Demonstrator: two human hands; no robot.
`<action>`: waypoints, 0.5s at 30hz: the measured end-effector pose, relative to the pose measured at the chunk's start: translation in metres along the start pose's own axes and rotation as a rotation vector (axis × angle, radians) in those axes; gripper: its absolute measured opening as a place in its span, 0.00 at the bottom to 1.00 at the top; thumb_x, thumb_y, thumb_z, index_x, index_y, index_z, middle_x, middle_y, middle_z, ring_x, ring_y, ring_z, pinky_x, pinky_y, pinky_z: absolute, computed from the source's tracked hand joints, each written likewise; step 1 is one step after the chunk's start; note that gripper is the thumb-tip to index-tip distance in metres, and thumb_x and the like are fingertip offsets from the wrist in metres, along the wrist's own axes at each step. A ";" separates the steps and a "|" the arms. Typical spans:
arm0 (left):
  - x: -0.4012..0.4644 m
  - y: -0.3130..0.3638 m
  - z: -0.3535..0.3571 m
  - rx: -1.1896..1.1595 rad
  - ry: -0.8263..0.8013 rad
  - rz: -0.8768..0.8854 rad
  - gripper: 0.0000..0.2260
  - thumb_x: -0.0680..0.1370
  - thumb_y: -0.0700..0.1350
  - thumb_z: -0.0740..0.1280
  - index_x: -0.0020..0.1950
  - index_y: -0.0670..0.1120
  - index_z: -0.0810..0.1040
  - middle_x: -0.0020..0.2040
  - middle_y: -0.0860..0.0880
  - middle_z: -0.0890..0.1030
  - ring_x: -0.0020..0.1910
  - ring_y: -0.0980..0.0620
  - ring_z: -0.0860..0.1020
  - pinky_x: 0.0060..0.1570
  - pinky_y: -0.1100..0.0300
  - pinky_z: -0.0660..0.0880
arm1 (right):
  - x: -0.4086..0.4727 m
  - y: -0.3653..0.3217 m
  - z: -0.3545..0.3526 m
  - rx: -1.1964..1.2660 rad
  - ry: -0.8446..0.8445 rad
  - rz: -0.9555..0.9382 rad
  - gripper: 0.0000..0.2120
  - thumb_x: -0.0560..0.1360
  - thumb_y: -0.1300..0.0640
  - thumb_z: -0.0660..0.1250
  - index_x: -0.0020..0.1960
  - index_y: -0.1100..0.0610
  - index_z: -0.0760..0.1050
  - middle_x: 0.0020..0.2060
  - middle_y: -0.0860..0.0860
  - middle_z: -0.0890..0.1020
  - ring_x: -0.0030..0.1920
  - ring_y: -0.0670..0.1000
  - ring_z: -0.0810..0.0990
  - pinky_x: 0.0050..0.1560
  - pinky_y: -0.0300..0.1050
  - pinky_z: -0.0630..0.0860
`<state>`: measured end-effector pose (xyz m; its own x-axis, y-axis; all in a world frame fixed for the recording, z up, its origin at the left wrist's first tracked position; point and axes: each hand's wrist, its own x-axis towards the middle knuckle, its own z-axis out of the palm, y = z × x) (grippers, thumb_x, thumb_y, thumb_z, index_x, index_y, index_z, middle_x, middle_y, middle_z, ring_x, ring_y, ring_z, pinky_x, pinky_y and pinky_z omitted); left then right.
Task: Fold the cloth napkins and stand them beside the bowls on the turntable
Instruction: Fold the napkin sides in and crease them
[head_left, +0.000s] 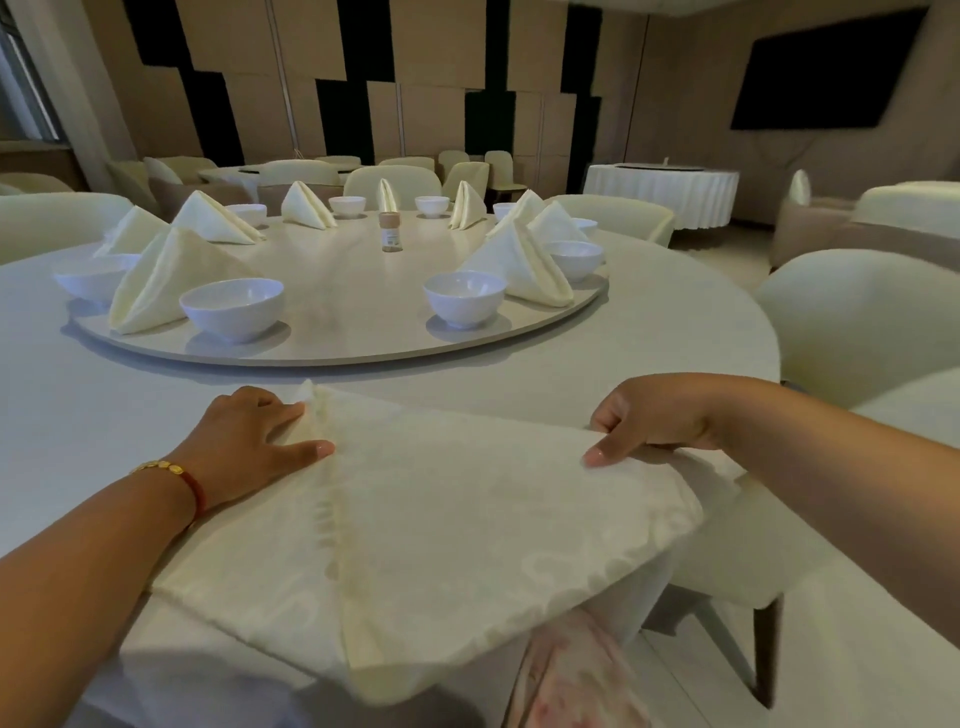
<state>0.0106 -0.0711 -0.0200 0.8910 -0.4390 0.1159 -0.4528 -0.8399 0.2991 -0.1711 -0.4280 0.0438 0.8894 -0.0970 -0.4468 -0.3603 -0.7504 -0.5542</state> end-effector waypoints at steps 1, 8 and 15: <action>0.001 0.000 0.001 -0.010 0.009 0.001 0.52 0.54 0.79 0.54 0.70 0.51 0.72 0.56 0.51 0.70 0.62 0.48 0.68 0.66 0.54 0.64 | -0.006 0.010 -0.003 -0.007 0.008 0.016 0.11 0.71 0.54 0.74 0.35 0.56 0.75 0.28 0.48 0.76 0.27 0.46 0.71 0.34 0.38 0.66; 0.003 0.000 0.002 -0.032 0.004 -0.024 0.48 0.60 0.79 0.59 0.70 0.50 0.72 0.66 0.46 0.70 0.67 0.46 0.66 0.69 0.53 0.61 | -0.043 0.062 -0.015 -0.049 0.023 0.047 0.07 0.73 0.55 0.73 0.41 0.57 0.77 0.34 0.48 0.78 0.34 0.45 0.74 0.41 0.39 0.71; -0.001 0.004 -0.001 -0.049 -0.014 -0.054 0.40 0.63 0.70 0.62 0.71 0.50 0.71 0.67 0.44 0.70 0.68 0.45 0.66 0.70 0.52 0.61 | -0.052 0.069 -0.021 0.455 -0.003 -0.001 0.14 0.71 0.65 0.72 0.56 0.56 0.79 0.36 0.53 0.80 0.32 0.49 0.76 0.33 0.39 0.76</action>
<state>0.0080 -0.0736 -0.0176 0.9133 -0.3981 0.0855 -0.4016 -0.8461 0.3505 -0.2364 -0.4879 0.0436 0.8892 -0.0939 -0.4478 -0.4471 -0.3863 -0.8068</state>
